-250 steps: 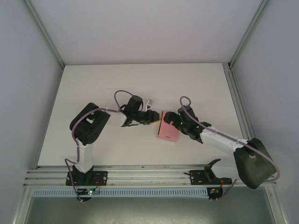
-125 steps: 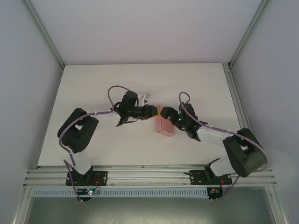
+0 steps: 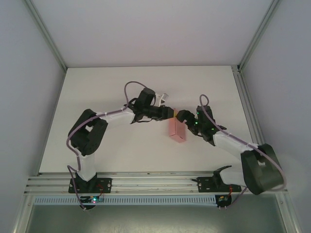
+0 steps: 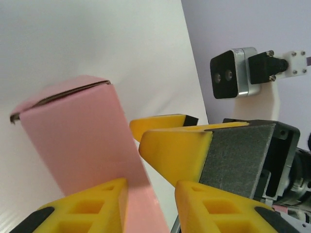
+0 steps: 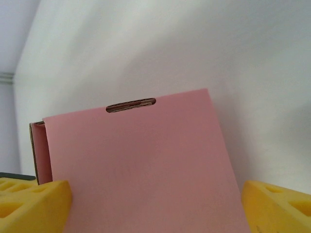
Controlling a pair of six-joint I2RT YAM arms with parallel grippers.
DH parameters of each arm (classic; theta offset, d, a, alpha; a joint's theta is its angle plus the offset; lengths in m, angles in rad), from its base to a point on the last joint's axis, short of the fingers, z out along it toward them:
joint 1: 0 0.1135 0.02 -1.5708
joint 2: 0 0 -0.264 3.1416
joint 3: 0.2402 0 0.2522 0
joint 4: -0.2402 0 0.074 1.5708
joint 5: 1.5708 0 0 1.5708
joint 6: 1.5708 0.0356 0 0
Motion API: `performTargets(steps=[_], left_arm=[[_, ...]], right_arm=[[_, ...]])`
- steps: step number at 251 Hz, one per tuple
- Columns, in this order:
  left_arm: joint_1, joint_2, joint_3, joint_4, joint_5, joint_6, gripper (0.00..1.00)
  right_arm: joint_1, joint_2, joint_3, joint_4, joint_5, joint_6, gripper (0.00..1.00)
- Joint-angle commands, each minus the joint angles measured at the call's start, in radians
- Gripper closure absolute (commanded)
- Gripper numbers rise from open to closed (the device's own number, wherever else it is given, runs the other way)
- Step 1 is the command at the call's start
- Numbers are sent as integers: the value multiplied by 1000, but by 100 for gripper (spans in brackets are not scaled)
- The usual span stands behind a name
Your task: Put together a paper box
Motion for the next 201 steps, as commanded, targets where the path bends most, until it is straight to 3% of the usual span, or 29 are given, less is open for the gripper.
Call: performTargets(steps=[1, 26, 53, 75, 105, 137, 151, 172, 188, 193, 201], left_arm=[[-66, 69, 134, 34, 95, 43, 66], [-77, 133, 217, 0, 92, 46, 66], [-83, 178, 272, 22, 116, 13, 66], [-92, 182, 278, 60, 131, -8, 66], [-100, 165, 268, 39, 143, 4, 65], [-98, 87, 203, -64, 73, 86, 61], [-98, 29, 167, -136, -10, 142, 49], [-96, -52, 140, -302, -204, 221, 40], [-83, -105, 105, -408, -341, 245, 16], [-79, -126, 79, -413, -365, 248, 1], [-63, -164, 28, -413, -401, 237, 0]], right_arm=[[-48, -14, -22, -229, -75, -112, 13], [-103, -58, 9, -334, -59, -195, 12], [-144, -118, -17, -296, -72, -173, 10], [-158, -75, -39, -215, -179, -161, 21], [-163, 3, -61, -84, -325, -85, 19], [-159, -48, -1, -248, -190, -187, 5], [-157, -89, 32, -345, -111, -231, 2], [-142, -119, 88, -471, -18, -285, 2], [-91, -106, 146, -561, 75, -318, 2], [-67, -97, 167, -587, 109, -325, 2], [-26, -75, 200, -628, 167, -330, 2]])
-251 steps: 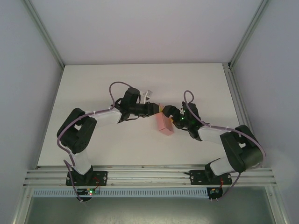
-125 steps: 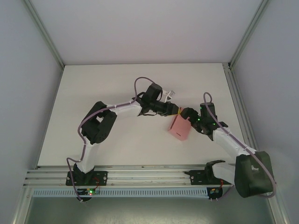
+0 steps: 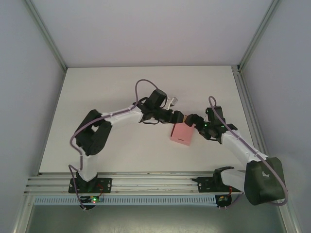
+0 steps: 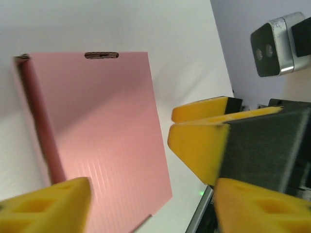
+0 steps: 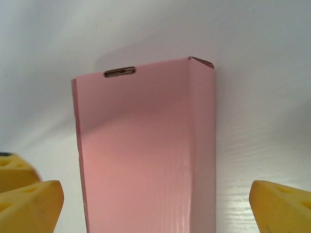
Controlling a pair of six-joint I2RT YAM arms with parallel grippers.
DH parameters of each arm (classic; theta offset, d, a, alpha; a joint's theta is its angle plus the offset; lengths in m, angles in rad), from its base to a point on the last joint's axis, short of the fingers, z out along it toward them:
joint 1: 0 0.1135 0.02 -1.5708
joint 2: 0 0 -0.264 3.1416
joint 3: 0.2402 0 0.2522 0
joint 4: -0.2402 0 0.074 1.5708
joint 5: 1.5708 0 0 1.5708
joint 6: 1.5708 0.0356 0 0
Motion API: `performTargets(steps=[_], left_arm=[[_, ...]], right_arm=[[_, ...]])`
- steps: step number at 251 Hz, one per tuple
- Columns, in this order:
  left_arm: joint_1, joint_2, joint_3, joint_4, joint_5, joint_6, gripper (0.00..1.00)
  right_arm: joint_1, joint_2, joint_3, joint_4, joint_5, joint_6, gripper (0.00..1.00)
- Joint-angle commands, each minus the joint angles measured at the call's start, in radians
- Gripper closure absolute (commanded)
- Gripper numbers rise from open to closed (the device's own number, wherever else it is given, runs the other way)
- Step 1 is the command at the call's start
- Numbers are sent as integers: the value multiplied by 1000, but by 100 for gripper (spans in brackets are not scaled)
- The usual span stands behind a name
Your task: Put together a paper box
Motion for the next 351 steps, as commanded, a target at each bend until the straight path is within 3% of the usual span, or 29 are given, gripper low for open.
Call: performTargets(steps=[1, 21, 41, 55, 84, 109, 190, 228, 268, 320, 351], left_arm=[[22, -147, -93, -134, -240, 82, 0], [88, -256, -230, -116, -289, 41, 0], [148, -362, -333, -145, -407, 41, 0], [166, -421, -385, -167, -487, 53, 0], [175, -479, -440, -172, -528, 70, 0], [179, -474, -473, -152, -504, 71, 0], [181, -423, -510, -52, -404, 60, 0], [182, -397, -500, -49, -393, 53, 0], [182, -370, -495, -21, -360, 47, 0], [182, -334, -475, -19, -338, 39, 0], [180, -274, -446, 35, -263, 10, 1]], right_arm=[[104, 28, 118, -233, 207, -103, 2], [194, 108, 215, -341, 324, -100, 2], [259, 191, 293, -397, 379, -79, 2], [291, 235, 317, -383, 387, -58, 2], [328, 317, 366, -420, 453, 2, 2], [363, 367, 421, -451, 518, 19, 2], [369, 410, 398, -360, 489, 69, 2], [348, 418, 334, -260, 412, 88, 2], [345, 442, 312, -298, 444, 95, 2], [333, 502, 274, -257, 369, 100, 2], [337, 526, 256, -246, 344, 116, 2]])
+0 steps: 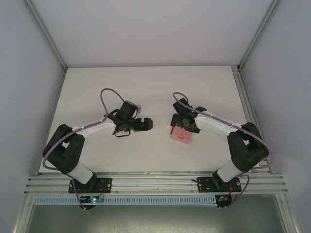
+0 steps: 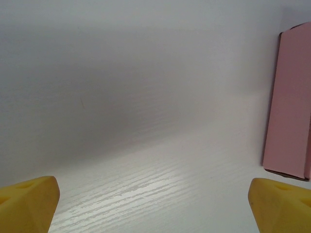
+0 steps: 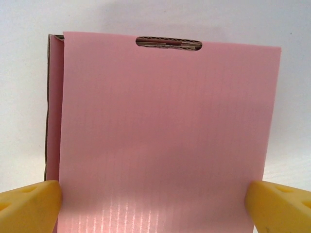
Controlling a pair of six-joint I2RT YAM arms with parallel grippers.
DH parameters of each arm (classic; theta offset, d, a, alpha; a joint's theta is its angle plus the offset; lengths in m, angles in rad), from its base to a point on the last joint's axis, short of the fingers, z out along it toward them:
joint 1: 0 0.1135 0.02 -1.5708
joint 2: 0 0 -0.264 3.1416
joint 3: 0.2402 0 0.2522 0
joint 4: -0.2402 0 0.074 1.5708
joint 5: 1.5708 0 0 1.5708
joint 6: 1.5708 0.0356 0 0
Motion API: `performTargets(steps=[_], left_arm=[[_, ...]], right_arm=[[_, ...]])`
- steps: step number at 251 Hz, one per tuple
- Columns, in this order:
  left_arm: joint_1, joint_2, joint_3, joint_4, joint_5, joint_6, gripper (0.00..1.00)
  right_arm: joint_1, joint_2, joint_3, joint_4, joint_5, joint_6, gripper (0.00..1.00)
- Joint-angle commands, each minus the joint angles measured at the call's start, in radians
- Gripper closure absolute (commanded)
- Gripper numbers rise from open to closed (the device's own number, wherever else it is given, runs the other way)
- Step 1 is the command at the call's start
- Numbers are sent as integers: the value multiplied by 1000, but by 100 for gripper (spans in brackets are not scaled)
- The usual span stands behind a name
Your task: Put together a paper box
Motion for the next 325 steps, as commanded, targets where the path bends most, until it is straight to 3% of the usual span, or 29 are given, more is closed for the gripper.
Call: performTargets(steps=[1, 30, 80, 138, 214, 239, 262, 294, 325], left_arm=[[1, 64, 50, 80, 79, -30, 1], [-1, 165, 105, 147, 196, -65, 12], [-43, 273, 154, 335, 436, -87, 12], [-84, 382, 190, 514, 582, -191, 19], [-93, 424, 239, 547, 558, -232, 28], [-92, 417, 253, 524, 549, -221, 28], [-91, 388, 278, 401, 498, -151, 28], [-90, 346, 294, 266, 430, -71, 27], [-91, 326, 298, 192, 386, -33, 26]], right_arm=[[-6, 104, -91, -3, -119, 50, 2], [-24, 84, -139, 62, -175, 67, 2], [-71, 38, -216, 123, -216, 74, 2], [-160, -34, -407, 420, -420, 107, 23], [-198, -17, -495, 540, -501, 107, 48], [-220, -28, -498, 490, -493, 73, 46], [-219, -66, -468, 409, -474, 20, 42], [-224, -141, -345, 253, -418, -92, 32], [-238, -188, -203, 162, -418, -178, 30]])
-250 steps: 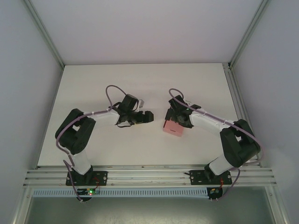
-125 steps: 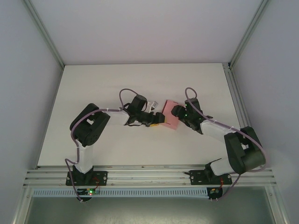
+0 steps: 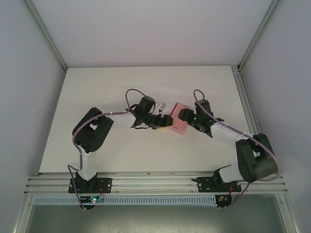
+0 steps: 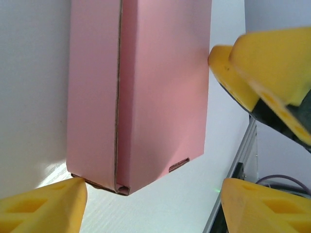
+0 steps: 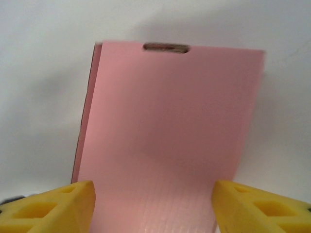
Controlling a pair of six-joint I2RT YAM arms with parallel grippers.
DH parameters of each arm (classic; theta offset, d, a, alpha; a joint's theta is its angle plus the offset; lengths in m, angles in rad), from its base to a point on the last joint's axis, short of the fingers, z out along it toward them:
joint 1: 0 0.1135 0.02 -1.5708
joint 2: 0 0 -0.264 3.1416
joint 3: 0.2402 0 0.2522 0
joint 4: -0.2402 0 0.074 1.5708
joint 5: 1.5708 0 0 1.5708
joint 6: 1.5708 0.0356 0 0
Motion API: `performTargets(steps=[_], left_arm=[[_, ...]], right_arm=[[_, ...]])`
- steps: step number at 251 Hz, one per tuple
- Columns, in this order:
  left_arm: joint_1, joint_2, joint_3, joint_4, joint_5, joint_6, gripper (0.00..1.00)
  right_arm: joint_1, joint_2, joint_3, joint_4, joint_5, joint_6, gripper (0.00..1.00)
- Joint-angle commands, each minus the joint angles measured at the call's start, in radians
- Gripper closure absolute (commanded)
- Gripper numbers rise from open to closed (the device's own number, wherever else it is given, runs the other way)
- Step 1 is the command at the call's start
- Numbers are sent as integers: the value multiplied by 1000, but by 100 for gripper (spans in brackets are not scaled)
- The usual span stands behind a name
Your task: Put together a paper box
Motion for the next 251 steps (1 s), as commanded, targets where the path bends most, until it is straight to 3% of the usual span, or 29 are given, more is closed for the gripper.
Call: performTargets(steps=[1, 36, 93, 151, 234, 251], left_arm=[[-9, -58, 27, -92, -68, 90, 26], [-2, -61, 42, -148, -111, 115, 25], [9, -30, 102, -214, -135, 161, 25], [13, 25, 188, -240, -112, 175, 25], [16, 68, 222, -263, -127, 178, 25], [16, 73, 227, -258, -122, 177, 25]], right_arm=[[0, -14, 74, -344, -42, -114, 30], [-15, -74, 106, -368, -51, -128, 29], [-88, -170, -54, -328, -25, -102, 22], [-110, -8, 30, -187, -137, -119, 20], [-131, 121, 17, -45, -240, -76, 27], [-131, 129, 16, -30, -233, -71, 34]])
